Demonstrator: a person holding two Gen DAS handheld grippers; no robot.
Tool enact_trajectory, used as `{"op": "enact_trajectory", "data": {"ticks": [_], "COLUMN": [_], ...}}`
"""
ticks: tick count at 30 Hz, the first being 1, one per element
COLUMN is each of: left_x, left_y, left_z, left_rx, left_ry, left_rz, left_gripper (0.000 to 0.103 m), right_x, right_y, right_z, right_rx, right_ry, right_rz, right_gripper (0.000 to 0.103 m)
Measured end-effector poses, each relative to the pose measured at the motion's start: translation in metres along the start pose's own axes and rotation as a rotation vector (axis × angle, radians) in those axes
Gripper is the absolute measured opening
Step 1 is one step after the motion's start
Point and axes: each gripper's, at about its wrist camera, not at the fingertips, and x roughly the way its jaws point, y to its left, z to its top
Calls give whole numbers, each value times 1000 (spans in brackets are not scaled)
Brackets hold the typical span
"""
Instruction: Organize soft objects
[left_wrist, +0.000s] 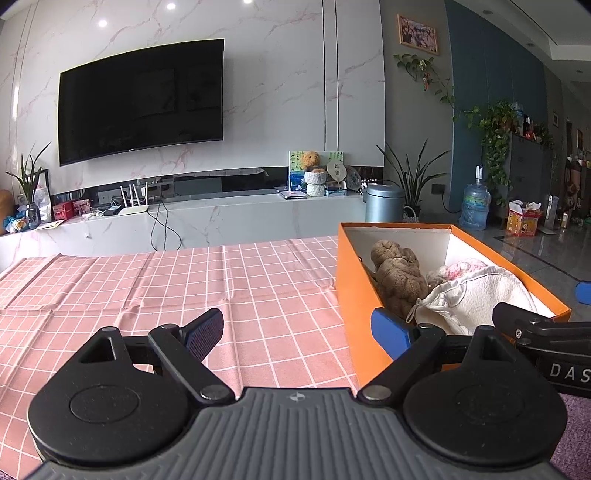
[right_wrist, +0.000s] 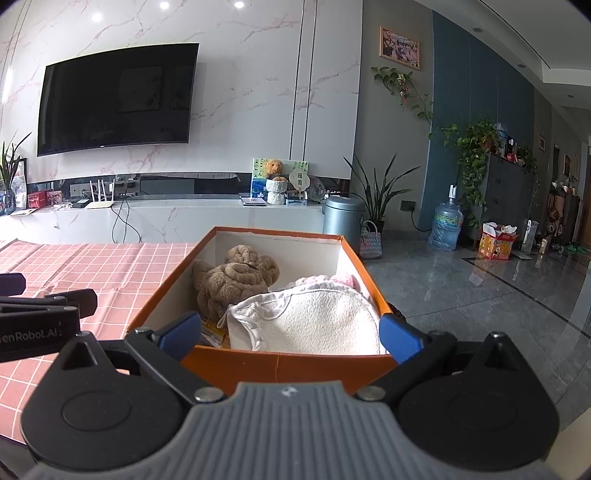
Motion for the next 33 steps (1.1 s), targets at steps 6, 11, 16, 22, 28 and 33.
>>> {"op": "enact_trajectory", "data": {"ticks": [6, 11, 16, 22, 28, 33], "left_x": [-2, -3, -3, -3, -3, -4], "left_y": [-2, -1, -1, -2, -2, -2], "left_z": [0, 0, 0, 0, 1, 1], "left_rx": [3, -2, -1, 0, 0, -1], "left_ry": [-5, -5, -6, -6, -6, -8], "left_rz": [-2, -1, 0, -2, 0, 2], "left_gripper": [103, 103, 103, 103, 103, 103], "right_x": [-1, -2, -3, -3, -3, -2], "right_y": [0, -1, 0, 0, 0, 0], "right_z": [1, 1, 1, 1, 1, 0], "right_rx": [-2, -2, -3, -3, -3, 0], "right_ry": [-4, -4, -5, -4, -1, 2], "right_rz": [-1, 0, 0, 0, 0, 2], "right_gripper": [100, 100, 100, 100, 100, 100]}}
